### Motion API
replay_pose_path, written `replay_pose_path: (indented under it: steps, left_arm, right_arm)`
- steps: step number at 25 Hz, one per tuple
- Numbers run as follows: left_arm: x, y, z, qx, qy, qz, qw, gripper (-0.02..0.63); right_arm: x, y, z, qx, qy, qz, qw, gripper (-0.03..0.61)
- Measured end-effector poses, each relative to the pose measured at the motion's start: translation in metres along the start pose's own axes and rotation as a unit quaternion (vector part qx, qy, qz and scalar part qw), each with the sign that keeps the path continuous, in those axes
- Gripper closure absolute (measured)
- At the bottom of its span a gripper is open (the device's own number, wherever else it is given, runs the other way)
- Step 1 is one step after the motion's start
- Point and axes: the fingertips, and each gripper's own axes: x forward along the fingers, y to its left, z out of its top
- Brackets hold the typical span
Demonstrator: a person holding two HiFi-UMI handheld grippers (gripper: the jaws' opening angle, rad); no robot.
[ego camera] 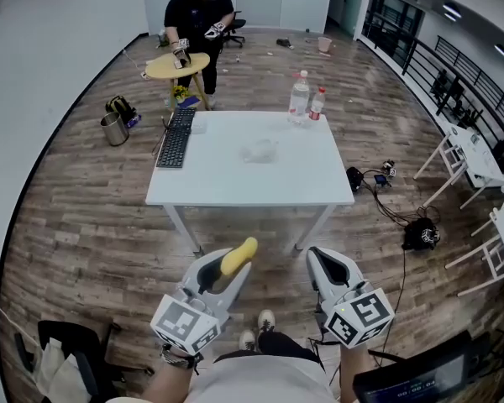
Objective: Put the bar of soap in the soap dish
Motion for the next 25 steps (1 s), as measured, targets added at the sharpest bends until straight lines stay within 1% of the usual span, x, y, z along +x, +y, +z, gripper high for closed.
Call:
replay_pose_path:
  steps: [11, 16, 19, 23, 25]
  left_arm:
    - [0.014, 0.013, -0.001, -0.012, 0.003, 0.008, 0.9999, 0.485]
    - [0.024, 0.019, 0.001, -0.004, 0.001, 0.017, 0.9998, 0.485]
    - [0.032, 0.023, 0.001, -0.006, 0.0, 0.02, 0.9998, 0.485]
    - [0.046, 0.026, 0.002, -0.003, -0.001, 0.02, 0.9998, 0.485]
    - [0.051, 0.03, 0.003, 0.0, 0.0, 0.022, 0.9997, 0.485]
  right_arm:
    - [0.015, -0.011, -0.003, 0.009, 0.007, 0.013, 1.0, 0.577]
    - [0.022, -0.024, -0.002, 0.02, 0.007, 0.016, 1.0, 0.577]
    - [0.025, -0.032, 0.001, 0.02, 0.005, 0.017, 1.0, 0.577]
    - [0.029, -0.042, 0.01, 0.042, -0.007, 0.031, 0.999, 0.577]
    - [0.031, -0.048, 0.014, 0.044, -0.012, 0.033, 0.998, 0.577]
